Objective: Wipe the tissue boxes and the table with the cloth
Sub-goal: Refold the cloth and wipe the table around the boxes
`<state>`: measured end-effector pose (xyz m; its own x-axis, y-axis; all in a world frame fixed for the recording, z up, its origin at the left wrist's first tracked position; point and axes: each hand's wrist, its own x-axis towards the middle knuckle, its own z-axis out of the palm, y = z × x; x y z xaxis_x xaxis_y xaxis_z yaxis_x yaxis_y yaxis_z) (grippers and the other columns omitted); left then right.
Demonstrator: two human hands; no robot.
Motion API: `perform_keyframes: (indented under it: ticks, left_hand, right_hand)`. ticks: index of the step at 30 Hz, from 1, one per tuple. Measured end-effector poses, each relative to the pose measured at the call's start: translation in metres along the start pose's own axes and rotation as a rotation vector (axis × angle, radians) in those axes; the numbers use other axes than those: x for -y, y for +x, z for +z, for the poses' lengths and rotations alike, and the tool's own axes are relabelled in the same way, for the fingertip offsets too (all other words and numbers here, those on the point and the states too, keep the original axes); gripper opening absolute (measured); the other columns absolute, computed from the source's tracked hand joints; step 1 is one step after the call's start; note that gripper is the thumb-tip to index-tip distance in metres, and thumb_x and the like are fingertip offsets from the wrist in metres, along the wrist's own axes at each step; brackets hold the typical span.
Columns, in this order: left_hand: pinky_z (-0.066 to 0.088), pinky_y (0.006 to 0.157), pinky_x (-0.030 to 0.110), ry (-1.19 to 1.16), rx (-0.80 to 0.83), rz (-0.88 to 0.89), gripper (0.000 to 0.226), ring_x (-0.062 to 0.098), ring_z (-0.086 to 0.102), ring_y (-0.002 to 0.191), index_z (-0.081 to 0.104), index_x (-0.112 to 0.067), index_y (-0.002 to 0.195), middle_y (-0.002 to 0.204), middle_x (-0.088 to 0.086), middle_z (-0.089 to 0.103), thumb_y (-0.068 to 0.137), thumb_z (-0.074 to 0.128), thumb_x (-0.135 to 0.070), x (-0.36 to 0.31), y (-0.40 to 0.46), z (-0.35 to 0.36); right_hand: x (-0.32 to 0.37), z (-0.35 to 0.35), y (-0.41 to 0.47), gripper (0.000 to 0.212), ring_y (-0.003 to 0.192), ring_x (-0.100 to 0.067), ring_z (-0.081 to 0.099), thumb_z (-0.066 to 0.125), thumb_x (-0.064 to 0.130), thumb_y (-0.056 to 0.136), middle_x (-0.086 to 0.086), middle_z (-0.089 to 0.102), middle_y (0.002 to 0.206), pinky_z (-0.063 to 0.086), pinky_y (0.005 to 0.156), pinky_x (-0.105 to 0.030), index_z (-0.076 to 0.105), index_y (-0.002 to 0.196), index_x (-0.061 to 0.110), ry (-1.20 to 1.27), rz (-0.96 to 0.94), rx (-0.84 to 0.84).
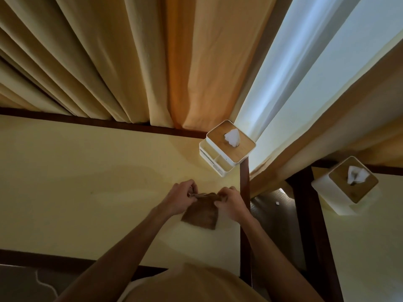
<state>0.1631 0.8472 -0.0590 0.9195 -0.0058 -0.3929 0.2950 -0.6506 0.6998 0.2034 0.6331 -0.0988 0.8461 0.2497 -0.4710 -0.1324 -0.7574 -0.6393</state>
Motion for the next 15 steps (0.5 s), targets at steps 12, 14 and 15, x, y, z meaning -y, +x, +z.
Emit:
perform_keyframes:
  ticks: [12, 14, 15]
  left_hand:
    - [0.051, 0.079, 0.018, 0.252, -0.01, 0.377, 0.047, 0.008, 0.07, 0.095, 0.06, -0.026, 0.137, 0.115, -0.007, 0.075, 0.093, 0.069, -0.012, -0.034, -0.046, -0.025]
    - [0.051, 0.083, 0.024, 0.323, -0.038, 0.448, 0.052, 0.012, 0.07, 0.098, 0.056, -0.029, 0.142, 0.114, -0.007, 0.075, 0.094, 0.069, -0.014, -0.037, -0.054, -0.027]
    - [0.052, 0.083, 0.024, 0.323, -0.051, 0.473, 0.051, 0.013, 0.07, 0.096, 0.057, -0.029, 0.141, 0.112, -0.007, 0.076, 0.094, 0.068, -0.014, -0.039, -0.059, -0.028]
  right_hand:
    - [0.014, -0.029, -0.028, 0.035, 0.119, -0.014, 0.058, 0.078, 0.02, 0.09, 0.006, 0.062, 0.124, 0.052, 0.102, -0.041, 0.06, 0.118, 0.025, 0.049, -0.33, 0.228]
    - [0.022, -0.034, -0.034, 0.049, 0.118, -0.011, 0.061, 0.078, 0.021, 0.09, 0.006, 0.064, 0.125, 0.056, 0.095, -0.032, 0.056, 0.133, 0.031, 0.04, -0.397, 0.294]
    - [0.027, -0.035, -0.038, 0.052, 0.113, -0.012, 0.063, 0.077, 0.022, 0.091, 0.005, 0.066, 0.122, 0.057, 0.093, -0.03, 0.057, 0.139, 0.03, 0.011, -0.426, 0.323]
